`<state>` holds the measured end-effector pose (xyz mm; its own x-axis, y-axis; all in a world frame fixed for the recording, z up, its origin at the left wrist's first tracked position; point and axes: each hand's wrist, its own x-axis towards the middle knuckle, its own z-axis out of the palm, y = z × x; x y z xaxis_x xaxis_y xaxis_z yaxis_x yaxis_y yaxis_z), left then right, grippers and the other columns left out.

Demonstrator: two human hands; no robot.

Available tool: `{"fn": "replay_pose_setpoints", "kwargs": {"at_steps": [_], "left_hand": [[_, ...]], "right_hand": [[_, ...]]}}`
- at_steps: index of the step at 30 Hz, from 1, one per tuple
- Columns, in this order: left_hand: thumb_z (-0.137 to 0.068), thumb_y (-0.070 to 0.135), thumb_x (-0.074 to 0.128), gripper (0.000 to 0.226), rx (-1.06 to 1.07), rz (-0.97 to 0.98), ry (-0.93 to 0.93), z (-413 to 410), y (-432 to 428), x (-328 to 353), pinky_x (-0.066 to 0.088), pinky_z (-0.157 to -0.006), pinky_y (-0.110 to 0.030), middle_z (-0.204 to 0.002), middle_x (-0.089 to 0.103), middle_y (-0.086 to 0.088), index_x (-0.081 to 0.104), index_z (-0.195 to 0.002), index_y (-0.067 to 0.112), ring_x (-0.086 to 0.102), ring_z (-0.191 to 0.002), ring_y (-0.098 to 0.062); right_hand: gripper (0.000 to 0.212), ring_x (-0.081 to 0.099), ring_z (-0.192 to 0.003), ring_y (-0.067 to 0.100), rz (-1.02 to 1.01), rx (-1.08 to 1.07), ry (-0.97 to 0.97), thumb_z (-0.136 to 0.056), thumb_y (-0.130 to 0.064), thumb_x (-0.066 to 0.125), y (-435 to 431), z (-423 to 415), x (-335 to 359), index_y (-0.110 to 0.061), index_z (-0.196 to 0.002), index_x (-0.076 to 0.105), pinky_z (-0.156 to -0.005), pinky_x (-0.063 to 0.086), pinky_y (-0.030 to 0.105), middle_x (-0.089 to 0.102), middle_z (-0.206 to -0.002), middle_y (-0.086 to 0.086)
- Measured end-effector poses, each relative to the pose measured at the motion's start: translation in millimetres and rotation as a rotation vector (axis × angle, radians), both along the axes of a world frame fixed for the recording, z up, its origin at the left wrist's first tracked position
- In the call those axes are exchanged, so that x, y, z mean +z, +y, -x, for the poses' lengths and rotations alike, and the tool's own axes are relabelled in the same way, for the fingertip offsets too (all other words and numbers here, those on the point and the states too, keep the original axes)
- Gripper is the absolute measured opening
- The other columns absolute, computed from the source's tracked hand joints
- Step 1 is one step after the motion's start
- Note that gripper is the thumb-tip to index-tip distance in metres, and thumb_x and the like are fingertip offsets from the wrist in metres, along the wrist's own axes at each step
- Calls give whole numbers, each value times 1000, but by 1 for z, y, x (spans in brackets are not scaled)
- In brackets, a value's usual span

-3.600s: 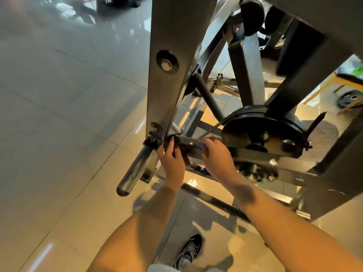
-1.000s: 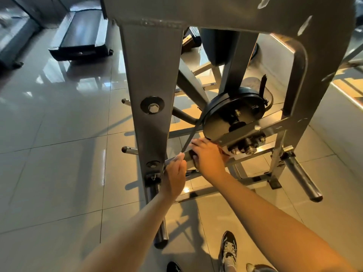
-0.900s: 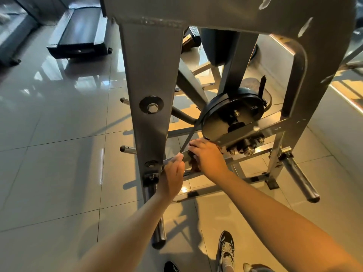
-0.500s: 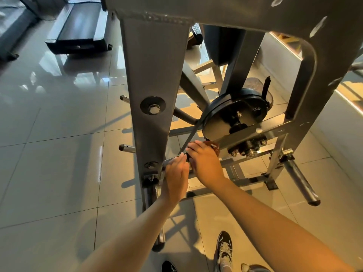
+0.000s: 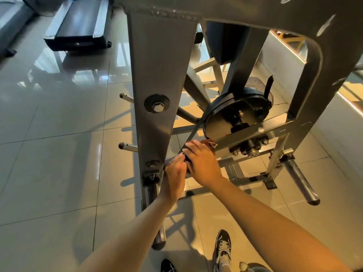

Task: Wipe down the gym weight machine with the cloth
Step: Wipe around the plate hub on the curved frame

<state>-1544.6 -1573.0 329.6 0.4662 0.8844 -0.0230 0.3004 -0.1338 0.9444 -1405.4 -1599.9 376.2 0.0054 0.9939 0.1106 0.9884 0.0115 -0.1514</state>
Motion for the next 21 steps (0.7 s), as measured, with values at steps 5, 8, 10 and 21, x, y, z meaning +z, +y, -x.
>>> {"fn": "replay_pose_setpoints", "kwargs": {"at_steps": [5, 8, 10, 21], "left_hand": [[-106, 34, 36, 52, 34, -77, 107, 3, -1, 2, 38, -117, -43, -148, 51, -10, 48, -146, 3, 44, -142, -16], [-107, 32, 40, 49, 24, -94, 40, 8, 1, -6, 40, -116, -47, -147, 52, -10, 48, -144, 0, 46, -141, -16], [-107, 29, 41, 49, 47, -57, -1, 10, -1, -4, 41, -116, -46, -147, 50, -14, 46, -145, -2, 46, -141, -22], [-108, 18, 36, 43, 35, 46, 53, 5, -8, 17, 28, -120, -32, -156, 42, -13, 46, -148, 6, 35, -147, -27]], "right_hand": [[38, 42, -140, 26, -91, -309, 6, -99, -27, 59, -9, -61, 24, -20, -137, 59, -118, 36, 46, 51, -148, 5], [39, 43, -140, 29, -135, -420, -81, -100, -32, 59, 1, -41, 21, -18, -136, 61, -116, 36, 48, 55, -144, 6], [44, 44, -140, 29, -74, -246, -91, -93, -32, 70, 8, -11, 5, -18, -134, 62, -116, 37, 48, 56, -142, 6], [38, 43, -138, 30, -149, -325, 35, -100, -24, 58, -15, -56, 20, -16, -137, 61, -116, 37, 49, 52, -147, 7]]}}
